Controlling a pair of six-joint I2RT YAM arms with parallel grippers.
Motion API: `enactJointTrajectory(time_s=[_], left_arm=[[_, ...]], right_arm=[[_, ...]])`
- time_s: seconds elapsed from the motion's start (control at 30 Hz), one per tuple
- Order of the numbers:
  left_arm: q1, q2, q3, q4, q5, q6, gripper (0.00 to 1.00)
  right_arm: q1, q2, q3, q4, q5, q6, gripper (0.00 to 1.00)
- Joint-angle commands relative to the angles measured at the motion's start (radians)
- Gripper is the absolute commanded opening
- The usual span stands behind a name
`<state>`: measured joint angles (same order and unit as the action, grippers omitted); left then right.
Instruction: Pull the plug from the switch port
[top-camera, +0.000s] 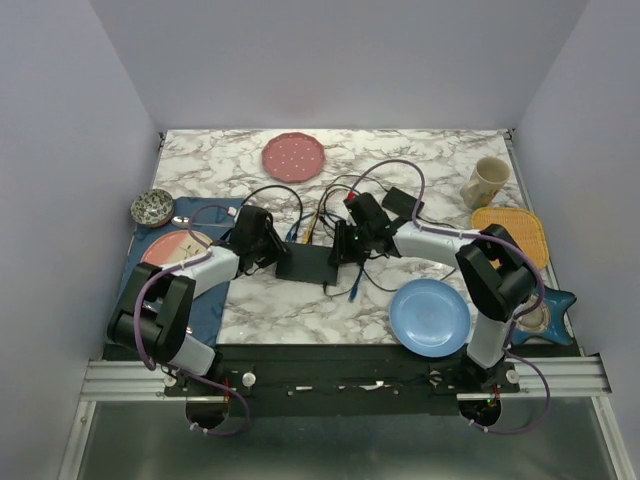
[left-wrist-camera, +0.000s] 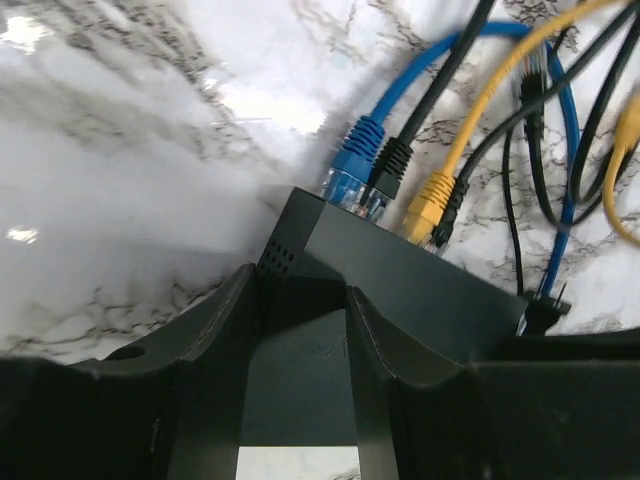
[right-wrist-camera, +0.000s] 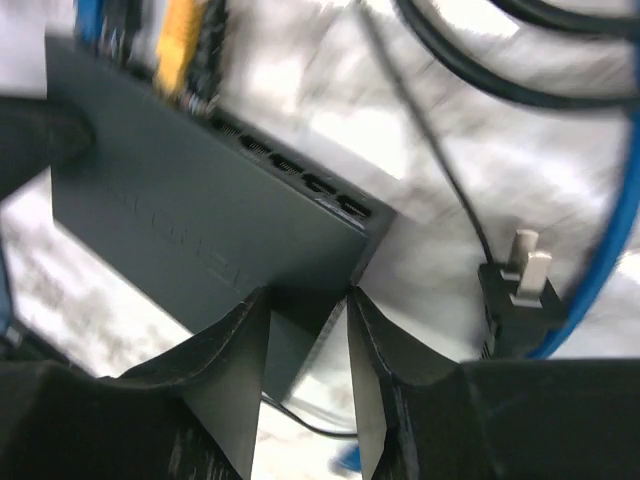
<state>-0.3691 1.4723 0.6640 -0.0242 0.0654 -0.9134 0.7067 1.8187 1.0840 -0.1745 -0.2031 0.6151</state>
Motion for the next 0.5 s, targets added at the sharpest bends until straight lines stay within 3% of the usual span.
enactJointTrajectory(time_s=[0.0,0.2,0.3,0.47], left_arm=[[-0.053,0.060,0.060,0.020,0.183,-0.061,0.42],[-0.050,0.056,0.134,-0.103,0.048,-0.053,0.43],[-0.041,0.005,0.172,-0.170,-0.044,-0.018,0.46],[-0.027,-0.020,0.204,-0.218,-0.058,0.015,0.52]], right_arm=[[-0.051,0.047,0.129,0.060,0.027,-0.049,0.45],[-0.081,0.091,0.258,-0.028,0.060,-0.093,0.46],[-0.081,0.044,0.234,-0.029,0.091,-0.116,0.50],[-0.081,-0.007,0.165,-0.040,0.146,-0.120,0.53]])
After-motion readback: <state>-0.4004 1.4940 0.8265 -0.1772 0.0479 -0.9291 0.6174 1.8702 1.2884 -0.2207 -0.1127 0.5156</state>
